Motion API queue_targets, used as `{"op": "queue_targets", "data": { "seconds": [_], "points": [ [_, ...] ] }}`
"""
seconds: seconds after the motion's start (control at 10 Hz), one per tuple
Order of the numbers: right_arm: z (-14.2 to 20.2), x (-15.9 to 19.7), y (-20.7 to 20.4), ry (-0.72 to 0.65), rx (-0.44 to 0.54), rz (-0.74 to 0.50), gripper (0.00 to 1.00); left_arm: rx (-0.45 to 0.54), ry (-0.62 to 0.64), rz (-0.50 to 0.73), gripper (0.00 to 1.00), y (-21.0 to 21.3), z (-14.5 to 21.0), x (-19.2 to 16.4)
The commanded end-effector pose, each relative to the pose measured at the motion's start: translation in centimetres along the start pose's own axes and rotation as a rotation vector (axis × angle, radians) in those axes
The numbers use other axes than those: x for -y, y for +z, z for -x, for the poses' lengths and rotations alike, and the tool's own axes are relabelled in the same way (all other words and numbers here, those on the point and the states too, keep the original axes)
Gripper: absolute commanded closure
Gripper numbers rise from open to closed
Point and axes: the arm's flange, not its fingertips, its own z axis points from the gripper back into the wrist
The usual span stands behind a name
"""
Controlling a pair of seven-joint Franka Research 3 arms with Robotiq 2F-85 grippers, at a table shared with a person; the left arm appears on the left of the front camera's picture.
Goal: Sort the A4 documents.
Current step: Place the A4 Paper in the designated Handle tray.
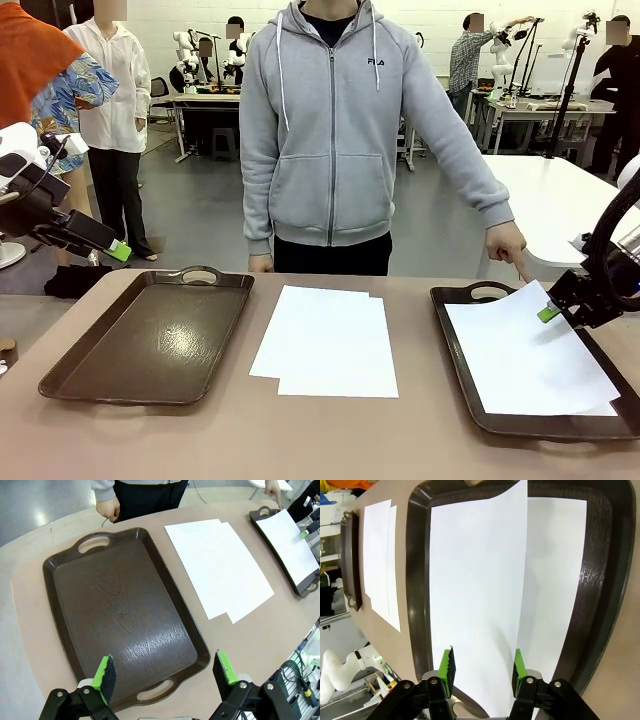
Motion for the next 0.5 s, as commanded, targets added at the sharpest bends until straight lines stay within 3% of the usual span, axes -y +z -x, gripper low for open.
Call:
{"op": "queue_targets", "data": {
  "seconds": [0.0, 0.1, 0.2, 0.3, 0.4],
  "points": [
    [0.72, -0.56, -0.22, -0.019, -0.005, 0.061, 0.18, 0.001, 0.003, 0.009, 0.0, -0.08, 0.09, -0.13],
    [0.68, -0.67, -0.22, -0.018, -0.008, 0.073, 0.28, 0.001, 0.003, 0.009, 0.0, -0.08, 0.09, -0.13],
    [0.72, -0.73, -0.23, -0.018, -0.014, 0.071, 0.0, 0.001, 0.003, 0.009, 0.0, -0.08, 0.09, -0.13],
    [0.78, -0.72, -0.21, -0.019, -0.017, 0.076, 0.09, 0.001, 0.003, 0.009, 0.0, -0.08, 0.09, -0.13],
    [0.85, -0.73, -0.11, -0.021, -0.016, 0.081, 0.0, 0.001, 0.003, 0.009, 0.0, -0.08, 0.09, -0.13]
  ]
}}
